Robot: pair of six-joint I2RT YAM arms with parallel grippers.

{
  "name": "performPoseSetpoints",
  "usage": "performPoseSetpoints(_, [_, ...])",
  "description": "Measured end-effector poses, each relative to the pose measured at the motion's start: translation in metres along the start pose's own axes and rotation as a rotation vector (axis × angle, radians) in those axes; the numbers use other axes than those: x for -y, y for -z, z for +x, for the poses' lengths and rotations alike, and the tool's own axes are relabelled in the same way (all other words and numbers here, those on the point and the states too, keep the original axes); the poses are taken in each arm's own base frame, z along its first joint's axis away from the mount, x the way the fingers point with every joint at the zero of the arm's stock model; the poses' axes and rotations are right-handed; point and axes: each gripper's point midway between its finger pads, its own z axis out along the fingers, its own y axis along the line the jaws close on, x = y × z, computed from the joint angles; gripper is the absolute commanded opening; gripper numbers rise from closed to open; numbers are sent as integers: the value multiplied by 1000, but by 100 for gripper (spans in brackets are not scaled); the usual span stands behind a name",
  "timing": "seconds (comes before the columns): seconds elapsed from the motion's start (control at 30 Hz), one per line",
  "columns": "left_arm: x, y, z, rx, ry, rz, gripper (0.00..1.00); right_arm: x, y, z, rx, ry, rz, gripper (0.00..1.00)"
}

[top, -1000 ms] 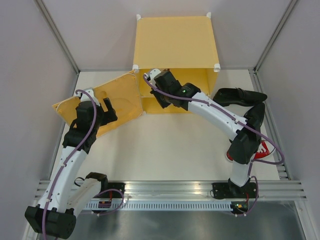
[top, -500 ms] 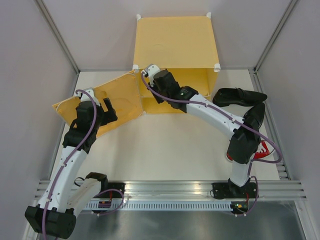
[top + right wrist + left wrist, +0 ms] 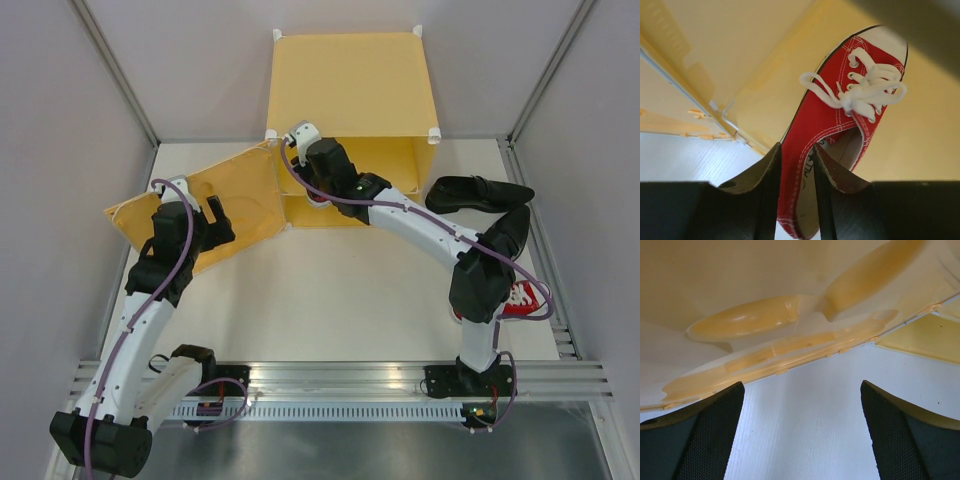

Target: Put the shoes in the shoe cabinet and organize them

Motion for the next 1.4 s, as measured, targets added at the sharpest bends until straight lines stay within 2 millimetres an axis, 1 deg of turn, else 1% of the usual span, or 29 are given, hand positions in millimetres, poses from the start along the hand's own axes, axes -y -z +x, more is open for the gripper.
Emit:
performPoseSetpoints(0.07, [0,0,0,0,0,0,100,0,0,-1,5,-1,1,43])
performPoseSetpoints(0.1, [0,0,0,0,0,0,100,0,1,-1,5,-2,0,48])
performPoseSetpoints(0.13, [0,0,0,0,0,0,100,0,2,-1,7,-4,0,51])
performPoseSetpoints(0.17, [0,0,0,0,0,0,100,0,4,0,7,-6,-2,53])
performPoseSetpoints(0.2, [0,0,0,0,0,0,100,1,7,0,8,-7,-4,59])
performPoseSetpoints(0.27, [0,0,0,0,0,0,100,2,15,-3,18,-18,-7,64])
performPoseSetpoints(0.3, [0,0,0,0,0,0,100,3,20,-6,26,-26,-10,68])
performPoseSetpoints(0.4, [0,0,0,0,0,0,100,6,40,-14,60,-51,-17,74])
performPoseSetpoints(0.53, [0,0,0,0,0,0,100,10,73,-24,126,-111,-26,80])
performPoseSetpoints(0.57, [0,0,0,0,0,0,100,11,79,-24,138,-124,-28,81])
performPoseSetpoints(0.63, [0,0,0,0,0,0,100,10,92,-21,173,-160,-26,86])
performPoseSetpoints(0.7, [0,0,0,0,0,0,100,6,100,-14,203,-189,-18,92])
performPoseSetpoints(0.73, [0,0,0,0,0,0,100,3,101,-9,215,-201,-16,93])
performPoseSetpoints(0.8, [0,0,0,0,0,0,100,-7,100,6,221,-213,-11,98])
performPoseSetpoints(0.9, [0,0,0,0,0,0,100,-21,90,29,215,-222,-1,98])
performPoseSetpoints(0.93, [0,0,0,0,0,0,100,-23,87,33,213,-225,7,98])
performPoseSetpoints(1.03, [0,0,0,0,0,0,100,-22,73,37,231,-252,57,98])
performPoseSetpoints(1.23, [0,0,0,0,0,0,100,-6,55,32,304,-326,193,98])
performPoseSetpoints(1.4, [0,0,0,0,0,0,100,-3,35,43,296,-339,261,98])
